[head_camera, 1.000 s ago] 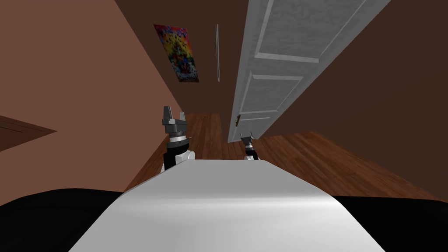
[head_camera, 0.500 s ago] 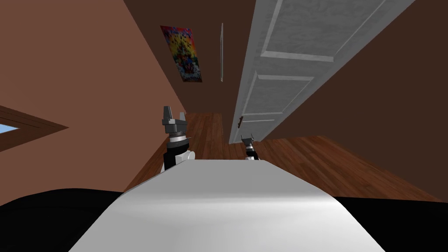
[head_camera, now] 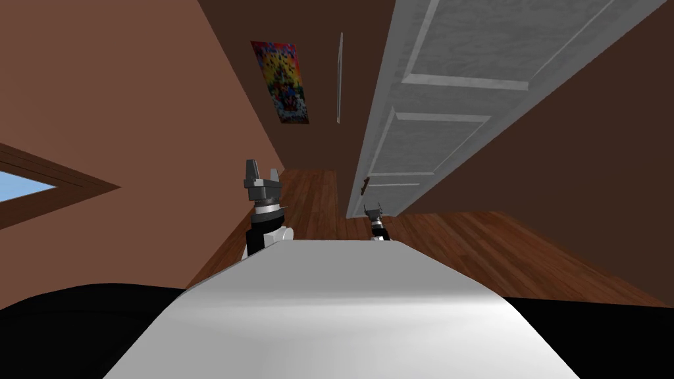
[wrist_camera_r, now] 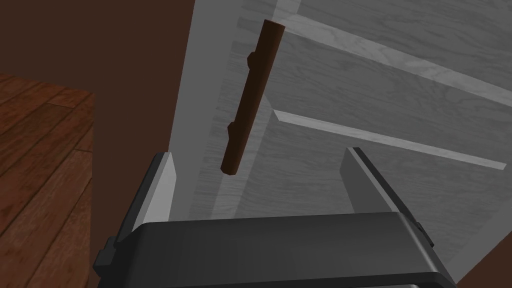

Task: Pull the door open

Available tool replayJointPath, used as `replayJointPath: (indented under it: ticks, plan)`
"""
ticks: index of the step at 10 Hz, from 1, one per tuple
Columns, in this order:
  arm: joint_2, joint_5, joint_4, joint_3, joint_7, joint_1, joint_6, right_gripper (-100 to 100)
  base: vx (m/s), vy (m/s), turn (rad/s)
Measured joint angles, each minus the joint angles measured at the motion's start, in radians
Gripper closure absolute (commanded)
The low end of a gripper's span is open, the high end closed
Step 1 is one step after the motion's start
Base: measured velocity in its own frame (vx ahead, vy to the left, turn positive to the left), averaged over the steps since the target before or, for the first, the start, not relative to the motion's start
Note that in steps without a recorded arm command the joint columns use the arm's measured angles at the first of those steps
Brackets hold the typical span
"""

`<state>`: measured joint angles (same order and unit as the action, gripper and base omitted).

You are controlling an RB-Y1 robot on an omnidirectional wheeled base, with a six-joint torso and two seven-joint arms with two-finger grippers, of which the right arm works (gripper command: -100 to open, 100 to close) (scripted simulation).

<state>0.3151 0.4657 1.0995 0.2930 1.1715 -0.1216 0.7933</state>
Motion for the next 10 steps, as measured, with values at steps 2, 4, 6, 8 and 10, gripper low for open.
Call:
replayJointPath:
  ticks: [2,4,6,8,10]
  plan:
    - [0.012,0.017,-0.044,0.009,0.048,0.015,0.012,-100,0.055,-0.016,0.061]
    - [0.025,0.036,-0.088,0.018,0.101,0.028,0.021,-100,0.065,-0.023,0.093]
    - [0.033,0.048,-0.129,0.025,0.143,0.045,0.031,-100,0.057,-0.020,0.090]
    - [0.043,0.063,-0.160,0.032,0.185,0.053,0.038,-100,0.052,-0.014,0.062]
    - [0.053,0.078,-0.211,0.041,0.235,0.073,0.052,-100,0.070,-0.016,0.106]
